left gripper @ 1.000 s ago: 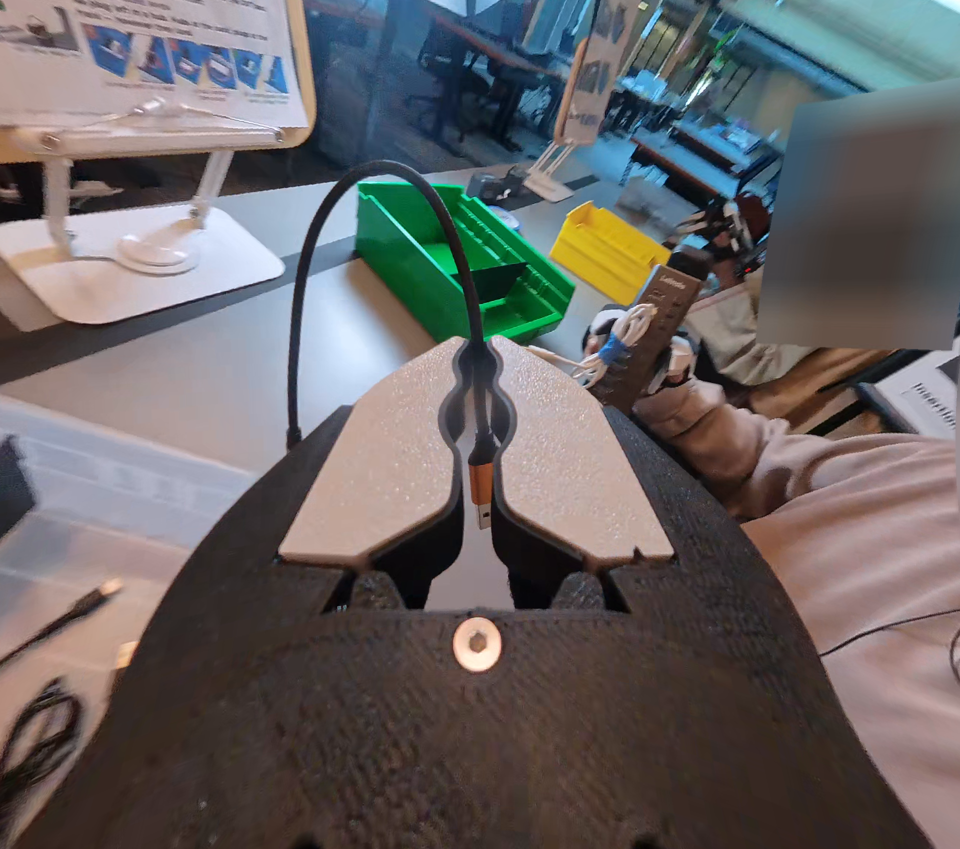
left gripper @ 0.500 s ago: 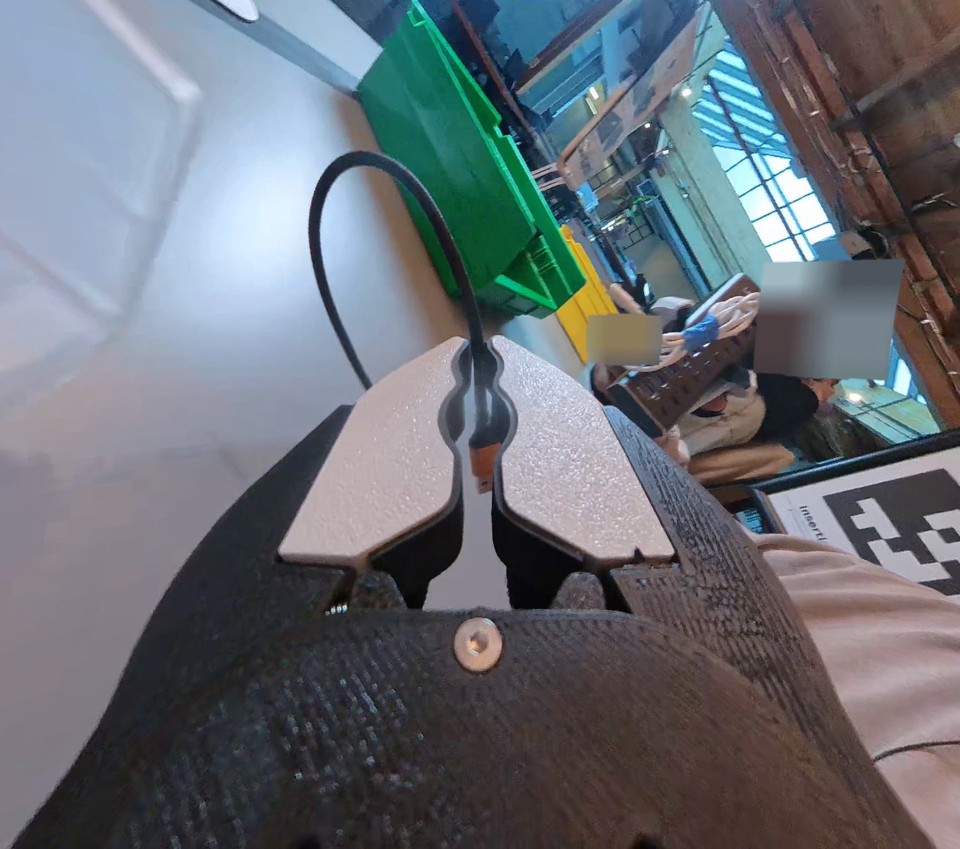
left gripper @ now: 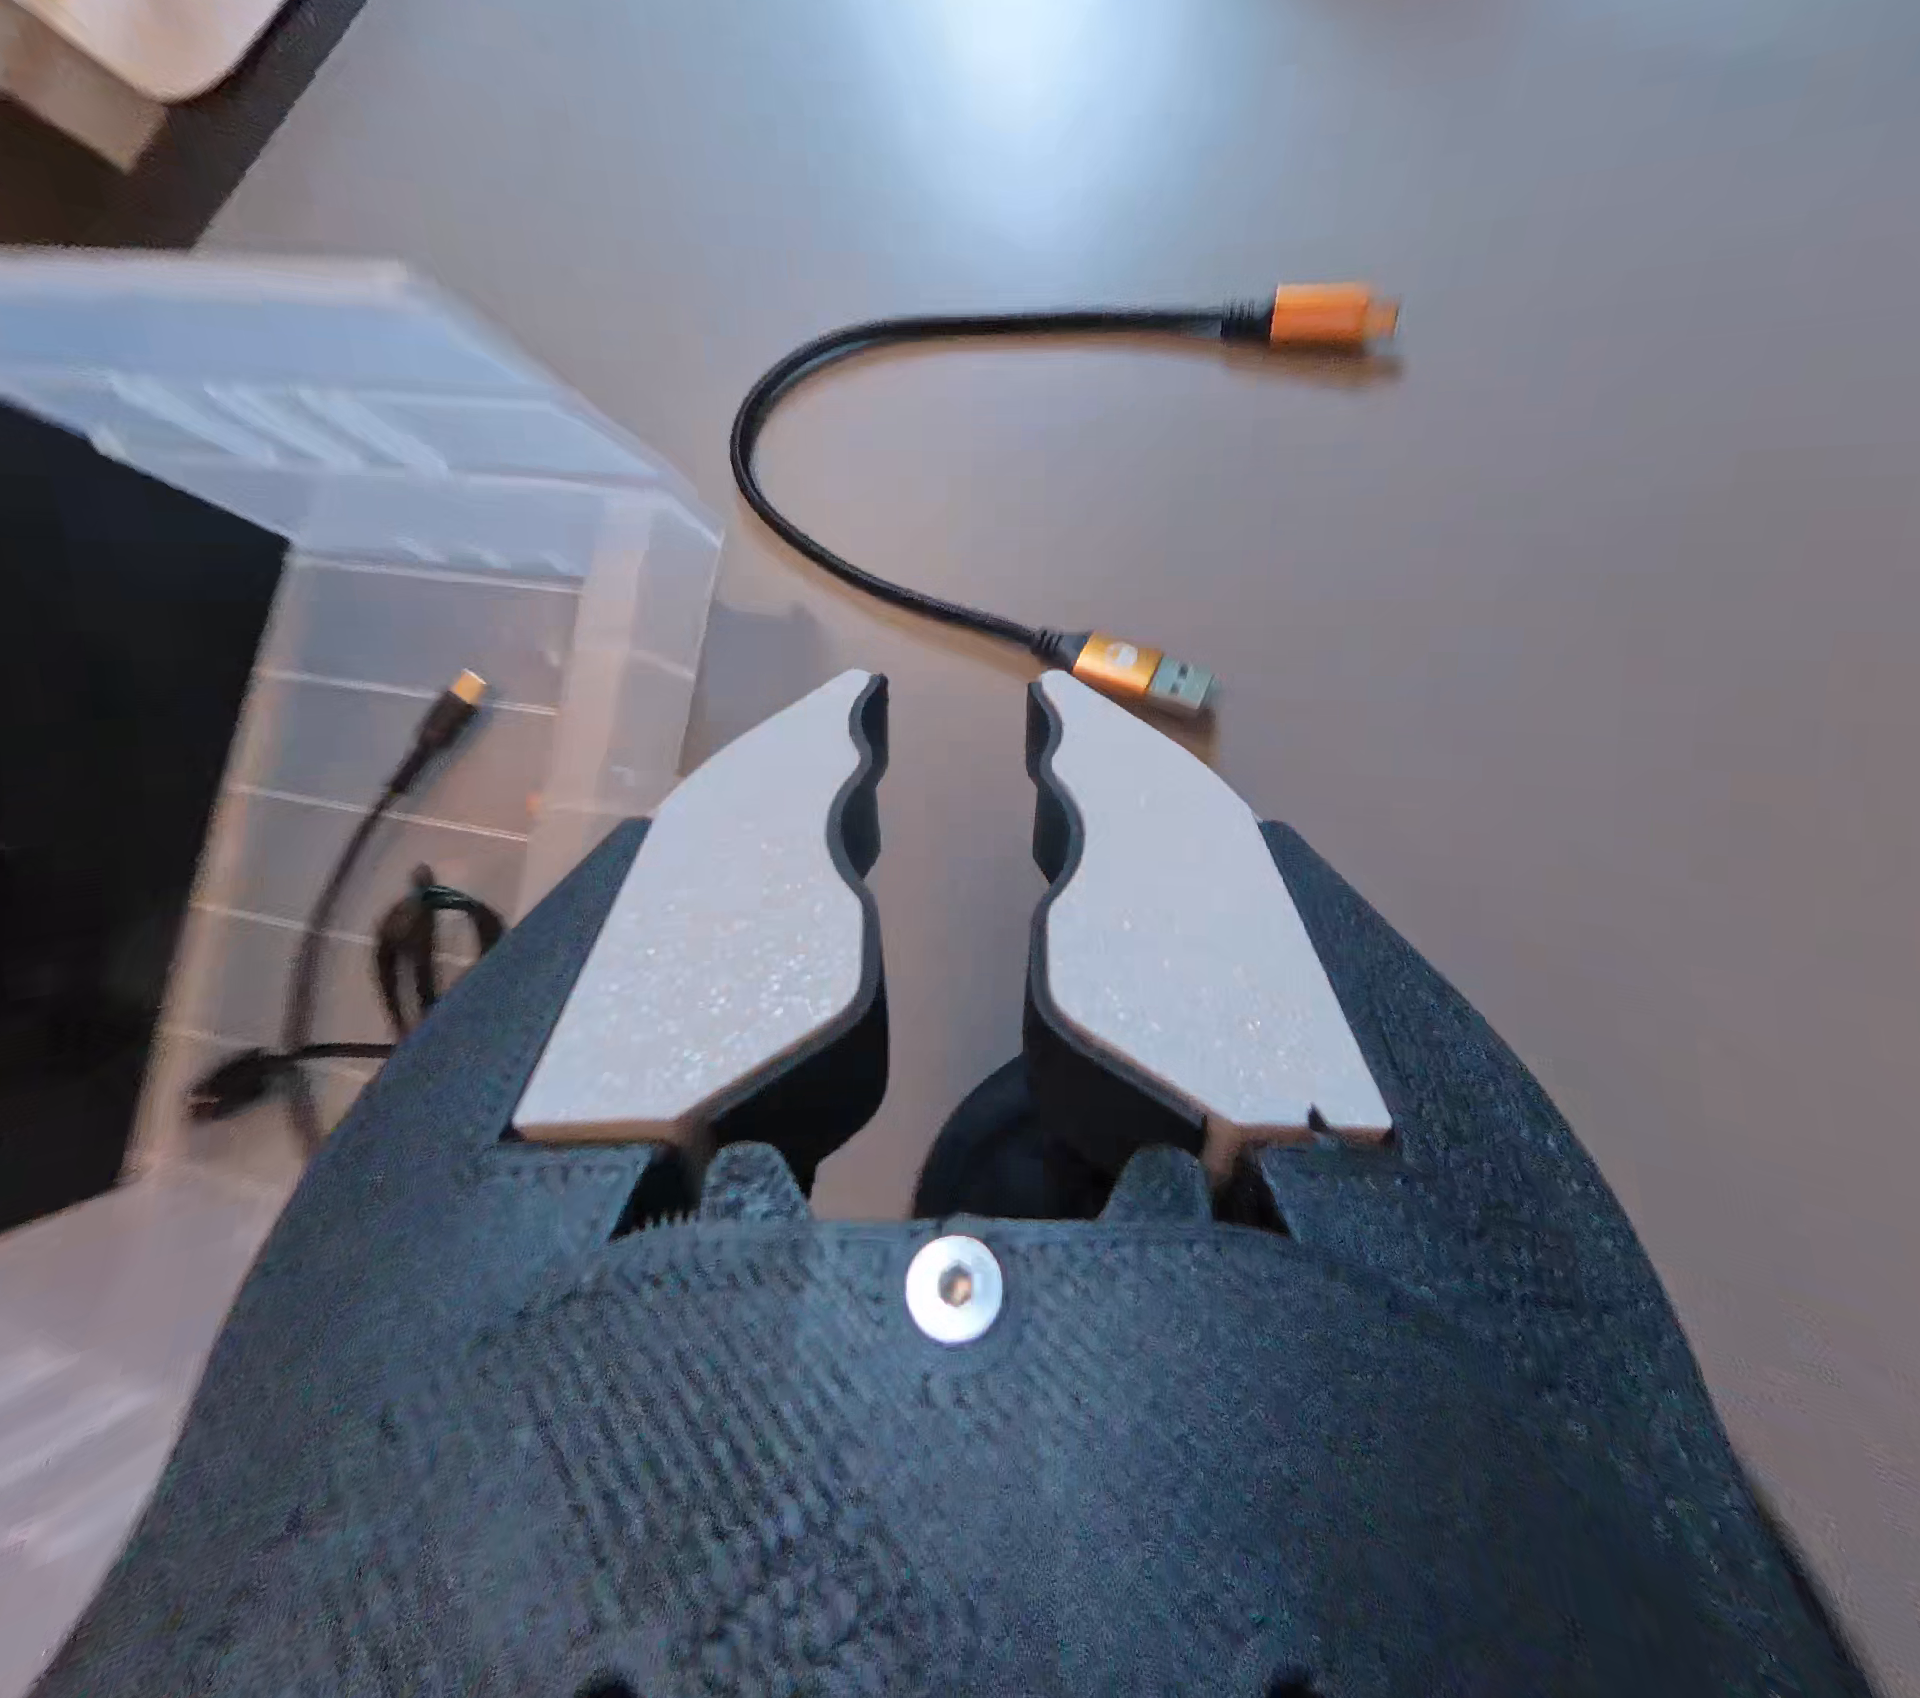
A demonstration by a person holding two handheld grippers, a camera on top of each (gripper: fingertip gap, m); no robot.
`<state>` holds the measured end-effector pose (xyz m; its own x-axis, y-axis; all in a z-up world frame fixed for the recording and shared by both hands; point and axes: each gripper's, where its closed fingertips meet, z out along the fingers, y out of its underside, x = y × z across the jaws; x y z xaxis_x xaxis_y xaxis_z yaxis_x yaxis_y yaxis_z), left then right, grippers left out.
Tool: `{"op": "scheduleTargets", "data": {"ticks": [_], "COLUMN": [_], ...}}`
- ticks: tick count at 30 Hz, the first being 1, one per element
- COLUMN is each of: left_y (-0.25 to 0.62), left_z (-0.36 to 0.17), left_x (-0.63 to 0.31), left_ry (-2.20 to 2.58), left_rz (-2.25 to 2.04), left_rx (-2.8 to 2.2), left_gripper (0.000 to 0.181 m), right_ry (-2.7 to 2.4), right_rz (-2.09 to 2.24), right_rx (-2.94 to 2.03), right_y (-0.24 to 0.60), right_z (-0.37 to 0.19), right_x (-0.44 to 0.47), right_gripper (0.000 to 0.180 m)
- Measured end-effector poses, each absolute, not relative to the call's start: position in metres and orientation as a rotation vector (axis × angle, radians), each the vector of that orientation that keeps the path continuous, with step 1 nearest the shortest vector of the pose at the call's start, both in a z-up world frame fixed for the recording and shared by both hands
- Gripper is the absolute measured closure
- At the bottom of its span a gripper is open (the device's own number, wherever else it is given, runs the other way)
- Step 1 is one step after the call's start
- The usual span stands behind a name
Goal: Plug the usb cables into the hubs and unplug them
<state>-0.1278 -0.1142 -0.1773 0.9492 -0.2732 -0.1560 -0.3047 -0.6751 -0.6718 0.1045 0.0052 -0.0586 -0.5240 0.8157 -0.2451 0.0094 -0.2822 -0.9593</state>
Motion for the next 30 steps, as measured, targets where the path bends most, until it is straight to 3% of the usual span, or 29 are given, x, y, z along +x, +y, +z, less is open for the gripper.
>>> {"op": "scheduleTargets", "data": {"ticks": [4,13,18,25,30], "left_y": [-0.115,-0.095,-0.093,-0.097,-0.098], "left_z": [-0.192,-0.216,-0.225,-0.226,-0.219], "left_x": [-0.14,-0.139,-0.12,-0.08,-0.054], "left_ry": [0.964,1.737,1.815,1.615,1.523], "left_rz": [0.474,0.516,0.349,0.11,0.056], "left_rx": [-2.422,-2.364,-2.352,-2.34,-2.271], "left_gripper": [0.154,0.141,0.144,0.18,0.177], "right_ry": [-1.406,-1.403,-1.401,-1.41,-1.43], "right_rz": [1.862,1.854,1.856,1.95,2.029], "right_rx": [-1.058,-1.062,-1.061,-0.986,-0.929], "right_y": [0.005,0.008,0.01,0.003,-0.005], "right_z": [-0.061,-0.061,-0.061,-0.055,-0.052], "right_x": [0.103,0.104,0.106,0.113,0.118], "right_gripper": [0.108,0.108,0.108,0.108,0.108]}}
